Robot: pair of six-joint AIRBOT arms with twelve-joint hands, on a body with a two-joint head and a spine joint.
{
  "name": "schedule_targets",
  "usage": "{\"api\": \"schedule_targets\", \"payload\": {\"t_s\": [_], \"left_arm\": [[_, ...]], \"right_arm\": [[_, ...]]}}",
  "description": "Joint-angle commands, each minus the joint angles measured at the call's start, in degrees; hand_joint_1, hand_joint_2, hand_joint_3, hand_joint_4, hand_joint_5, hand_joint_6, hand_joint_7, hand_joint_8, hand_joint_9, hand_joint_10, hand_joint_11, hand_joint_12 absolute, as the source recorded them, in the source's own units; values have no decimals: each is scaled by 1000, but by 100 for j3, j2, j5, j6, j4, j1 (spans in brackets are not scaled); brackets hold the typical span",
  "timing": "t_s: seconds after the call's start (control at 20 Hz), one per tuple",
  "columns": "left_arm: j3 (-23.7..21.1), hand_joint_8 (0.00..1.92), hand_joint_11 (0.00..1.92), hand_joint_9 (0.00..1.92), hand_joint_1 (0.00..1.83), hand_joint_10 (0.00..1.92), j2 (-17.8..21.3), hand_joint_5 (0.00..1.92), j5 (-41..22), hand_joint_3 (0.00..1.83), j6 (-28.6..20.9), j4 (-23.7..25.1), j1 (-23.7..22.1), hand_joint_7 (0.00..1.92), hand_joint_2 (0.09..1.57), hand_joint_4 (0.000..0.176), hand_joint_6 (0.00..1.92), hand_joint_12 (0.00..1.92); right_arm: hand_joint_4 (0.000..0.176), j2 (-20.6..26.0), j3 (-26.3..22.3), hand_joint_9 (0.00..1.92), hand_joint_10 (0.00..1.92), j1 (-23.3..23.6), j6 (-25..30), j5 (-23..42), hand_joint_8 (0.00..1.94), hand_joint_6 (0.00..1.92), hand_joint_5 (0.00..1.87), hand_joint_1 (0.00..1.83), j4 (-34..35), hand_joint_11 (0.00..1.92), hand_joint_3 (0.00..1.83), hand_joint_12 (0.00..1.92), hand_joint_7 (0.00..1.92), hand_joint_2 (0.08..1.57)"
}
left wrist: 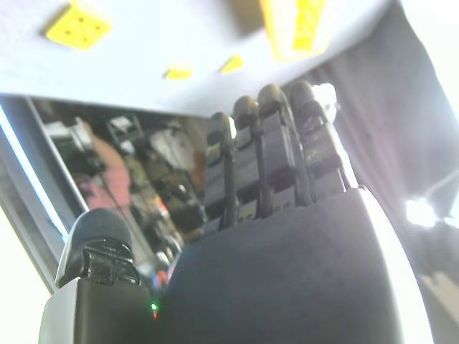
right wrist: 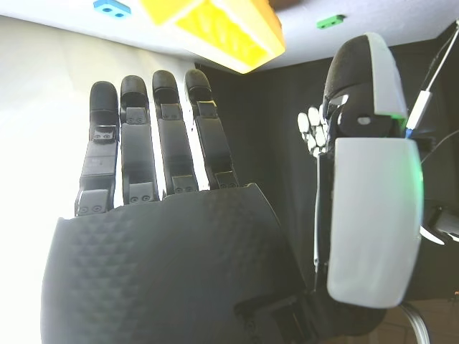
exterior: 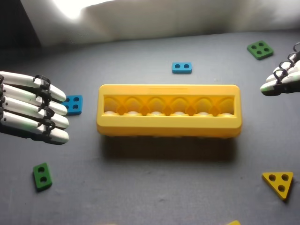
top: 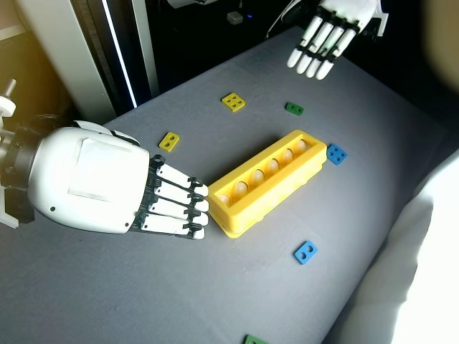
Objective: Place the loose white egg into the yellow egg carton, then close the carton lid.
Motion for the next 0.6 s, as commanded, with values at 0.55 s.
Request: {"api": "schedule_targets", "payload": {"t_s": [0.55], "left_arm": [[-109, 1, 0, 219, 0, 0, 78, 274, -83, 2, -52, -515, 85, 267, 1168, 0, 0, 354]], "right_arm": [[0, 88, -10, 229, 0, 70, 17, 288, 1, 0, 294, 505, 199, 0, 0, 575, 285, 952]]}}
